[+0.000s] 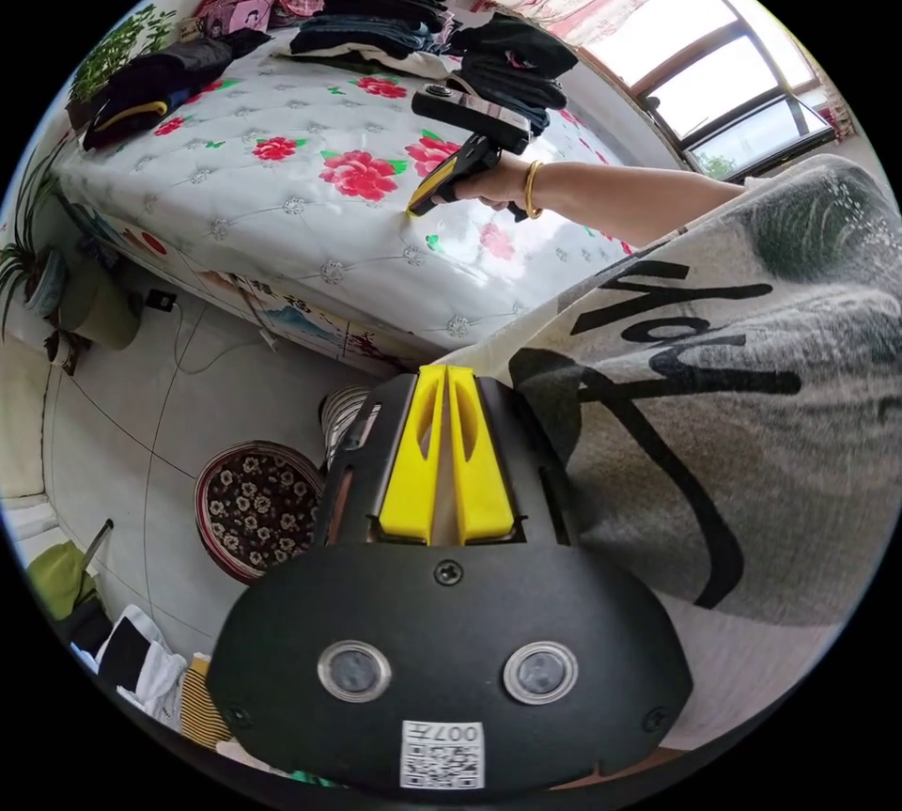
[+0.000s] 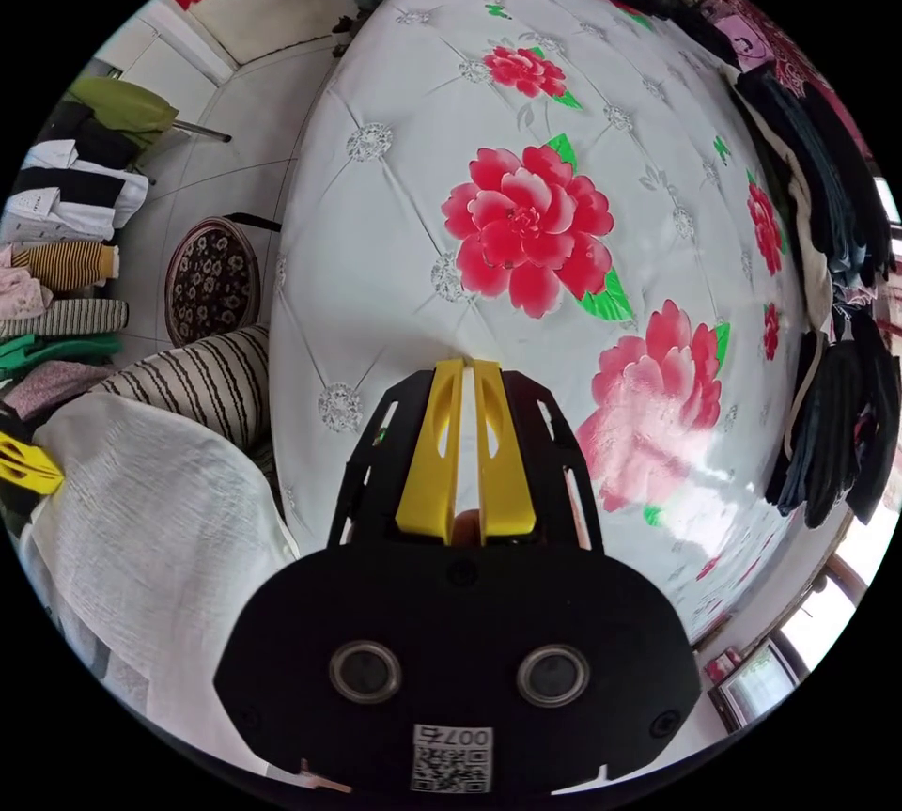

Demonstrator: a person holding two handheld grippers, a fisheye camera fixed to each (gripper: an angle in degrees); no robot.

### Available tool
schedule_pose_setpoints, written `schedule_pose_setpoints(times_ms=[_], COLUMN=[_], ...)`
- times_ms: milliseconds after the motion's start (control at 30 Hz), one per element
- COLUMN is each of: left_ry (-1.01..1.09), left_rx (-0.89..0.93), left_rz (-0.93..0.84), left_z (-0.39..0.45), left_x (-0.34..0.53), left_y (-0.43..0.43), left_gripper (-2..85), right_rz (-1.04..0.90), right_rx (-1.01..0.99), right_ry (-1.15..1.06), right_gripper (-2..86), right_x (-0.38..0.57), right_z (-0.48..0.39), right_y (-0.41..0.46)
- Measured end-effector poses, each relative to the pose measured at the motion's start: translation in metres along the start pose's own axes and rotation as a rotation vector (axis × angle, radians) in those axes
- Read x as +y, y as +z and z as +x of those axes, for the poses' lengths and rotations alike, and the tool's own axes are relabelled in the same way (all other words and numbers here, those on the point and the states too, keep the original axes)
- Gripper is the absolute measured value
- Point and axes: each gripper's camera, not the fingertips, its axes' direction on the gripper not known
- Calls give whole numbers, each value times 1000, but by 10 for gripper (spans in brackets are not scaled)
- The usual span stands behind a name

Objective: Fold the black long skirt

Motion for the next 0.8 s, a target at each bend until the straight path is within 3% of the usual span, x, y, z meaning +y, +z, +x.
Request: schedule_pose_setpoints(times_ms=[467, 700, 800], left_ry=[-69, -174, -221], left_rx=[19, -93, -135], left_rz=[24, 137, 199], left_z=[-59, -103, -123], left_x=[33, 79, 105], left_y=[73, 81, 79], left_gripper=[-4, 10, 26], right_rz=[58, 50, 97], right_rx=[-1, -1, -101], right_ry=[41, 70, 27], right_gripper=[0, 1, 4], right_x=[15, 27, 35], right_z=[68, 113, 118], right_y=[-25, -53, -87])
